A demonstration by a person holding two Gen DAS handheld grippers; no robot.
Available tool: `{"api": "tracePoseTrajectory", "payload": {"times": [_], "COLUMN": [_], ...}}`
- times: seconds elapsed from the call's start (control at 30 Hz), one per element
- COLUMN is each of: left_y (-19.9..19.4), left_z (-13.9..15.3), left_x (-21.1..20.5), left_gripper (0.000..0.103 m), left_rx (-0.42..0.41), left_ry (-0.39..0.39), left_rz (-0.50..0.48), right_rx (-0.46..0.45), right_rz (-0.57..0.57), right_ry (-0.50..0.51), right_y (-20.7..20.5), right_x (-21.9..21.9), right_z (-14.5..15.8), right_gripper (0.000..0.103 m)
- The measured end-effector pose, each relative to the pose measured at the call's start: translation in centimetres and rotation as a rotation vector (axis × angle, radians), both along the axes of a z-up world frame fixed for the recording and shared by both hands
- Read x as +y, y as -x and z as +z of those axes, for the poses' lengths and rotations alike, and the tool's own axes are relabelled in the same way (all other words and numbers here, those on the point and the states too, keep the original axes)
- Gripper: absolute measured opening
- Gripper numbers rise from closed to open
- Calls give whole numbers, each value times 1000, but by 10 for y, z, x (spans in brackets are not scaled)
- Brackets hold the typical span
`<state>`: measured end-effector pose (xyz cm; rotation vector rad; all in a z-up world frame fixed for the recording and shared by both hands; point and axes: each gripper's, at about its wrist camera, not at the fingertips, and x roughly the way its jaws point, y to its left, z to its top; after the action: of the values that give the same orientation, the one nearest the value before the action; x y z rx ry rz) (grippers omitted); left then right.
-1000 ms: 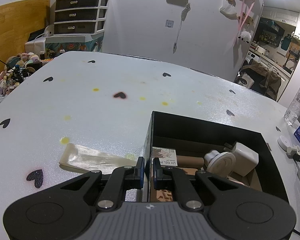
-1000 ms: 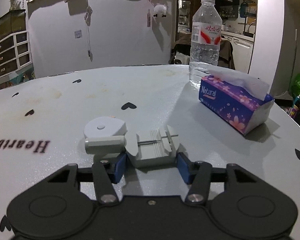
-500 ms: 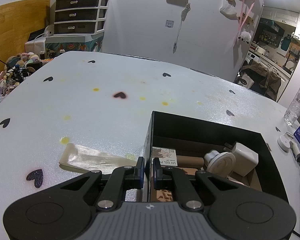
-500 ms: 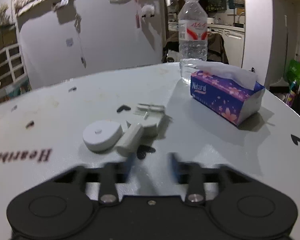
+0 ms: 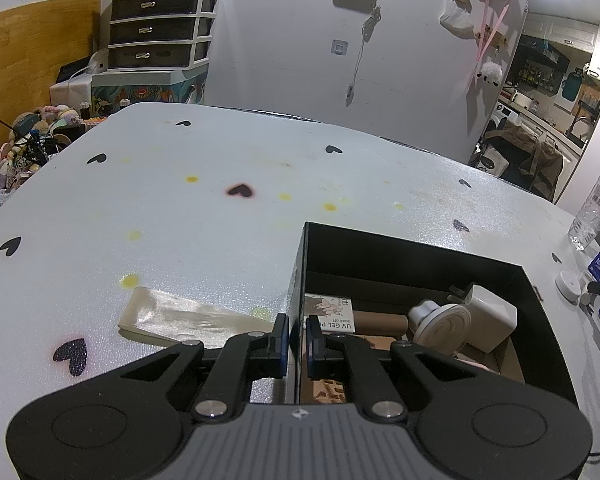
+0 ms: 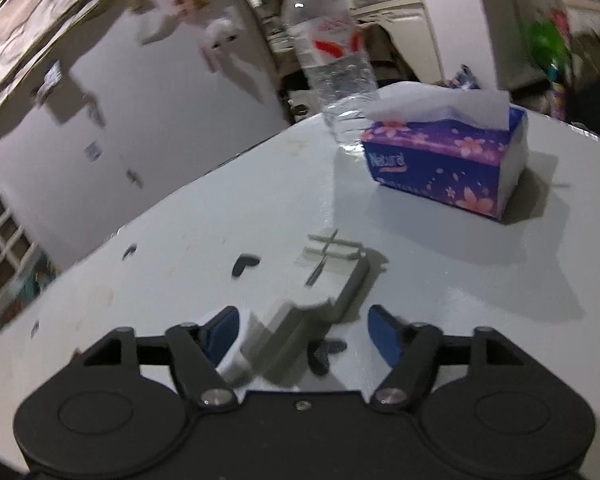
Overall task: Organize rigid objects
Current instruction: 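Lift the white plastic tool and carry it toward the black box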
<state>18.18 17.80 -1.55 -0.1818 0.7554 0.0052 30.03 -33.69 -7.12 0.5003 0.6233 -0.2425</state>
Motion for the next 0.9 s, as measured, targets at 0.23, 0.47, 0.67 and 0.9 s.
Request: {"api": "tracePoseTrajectory", "payload": {"times": [0.23, 0.47, 0.67, 0.9], "left_y": [0, 0, -1, -2], "left_z": [0, 0, -3, -3], "left_x": [0, 0, 0, 0], "left_gripper": [7, 7, 7, 7], "left_rx": [0, 1, 4, 5], "left_ry": [0, 0, -3, -6], "left_rz": [0, 0, -1, -1], "right_rx": [42, 53, 39, -118], "right_rz": [29, 95, 101, 259], "right_ry": [143, 317, 324, 290], "right_y": [-27, -28, -20, 21], "right_x": [18, 39, 39, 70], "right_z": [-2, -6, 2, 50], "right_gripper": [72, 49, 49, 49]}}
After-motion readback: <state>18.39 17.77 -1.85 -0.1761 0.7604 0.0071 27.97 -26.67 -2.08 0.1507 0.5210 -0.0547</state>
